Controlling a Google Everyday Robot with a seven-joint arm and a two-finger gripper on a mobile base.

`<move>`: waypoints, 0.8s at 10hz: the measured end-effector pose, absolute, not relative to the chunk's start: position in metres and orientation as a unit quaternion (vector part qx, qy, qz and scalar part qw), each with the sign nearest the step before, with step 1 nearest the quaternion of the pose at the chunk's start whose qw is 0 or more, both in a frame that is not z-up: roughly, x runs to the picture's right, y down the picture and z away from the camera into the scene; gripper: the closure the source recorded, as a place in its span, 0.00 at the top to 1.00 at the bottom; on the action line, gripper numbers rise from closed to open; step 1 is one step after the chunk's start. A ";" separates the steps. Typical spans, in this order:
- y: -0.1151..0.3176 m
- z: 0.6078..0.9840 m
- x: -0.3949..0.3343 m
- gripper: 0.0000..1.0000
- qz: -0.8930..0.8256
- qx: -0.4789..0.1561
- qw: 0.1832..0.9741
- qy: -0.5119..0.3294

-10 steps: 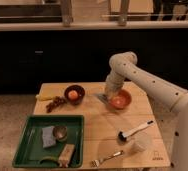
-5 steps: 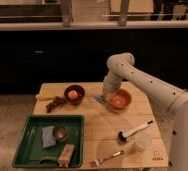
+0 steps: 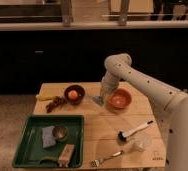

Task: Place towel in table surface

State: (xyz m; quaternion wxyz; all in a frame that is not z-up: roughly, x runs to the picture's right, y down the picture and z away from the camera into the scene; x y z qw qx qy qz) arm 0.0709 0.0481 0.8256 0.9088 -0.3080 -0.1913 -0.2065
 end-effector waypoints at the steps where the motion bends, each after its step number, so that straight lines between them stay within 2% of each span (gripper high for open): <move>1: 0.048 0.826 0.067 0.00 -0.209 -0.309 0.907 -0.194; 8: 0.053 0.831 0.051 0.00 -0.218 -0.320 0.897 -0.211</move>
